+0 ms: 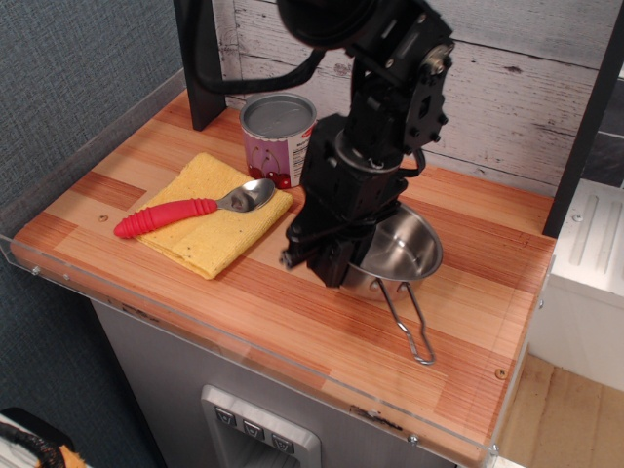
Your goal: Move the silver pot on the far edge of the table.
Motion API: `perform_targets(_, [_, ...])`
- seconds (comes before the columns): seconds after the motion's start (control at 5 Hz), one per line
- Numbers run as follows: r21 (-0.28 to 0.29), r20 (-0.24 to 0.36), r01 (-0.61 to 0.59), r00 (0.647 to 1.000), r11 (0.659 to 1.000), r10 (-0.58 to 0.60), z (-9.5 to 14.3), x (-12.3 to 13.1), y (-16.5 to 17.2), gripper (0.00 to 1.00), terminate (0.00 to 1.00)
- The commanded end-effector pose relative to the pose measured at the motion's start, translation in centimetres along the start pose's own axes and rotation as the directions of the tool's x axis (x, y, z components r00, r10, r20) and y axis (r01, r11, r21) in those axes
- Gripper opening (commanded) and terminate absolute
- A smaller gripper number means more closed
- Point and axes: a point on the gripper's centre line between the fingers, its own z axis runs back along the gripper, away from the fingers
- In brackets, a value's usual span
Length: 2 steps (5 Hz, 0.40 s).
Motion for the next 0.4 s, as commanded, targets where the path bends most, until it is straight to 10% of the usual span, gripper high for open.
perform_targets(0.0, [0.006,-0.050,-0.278,0.959,0.960,0.278,0.52,-1.15,0.18,0.00,0.00])
perform_targets(0.2, [0.071,-0.078,-0.459,0.882,0.885,0.464,-0.45,-1.40,1.16,0.00,0.00])
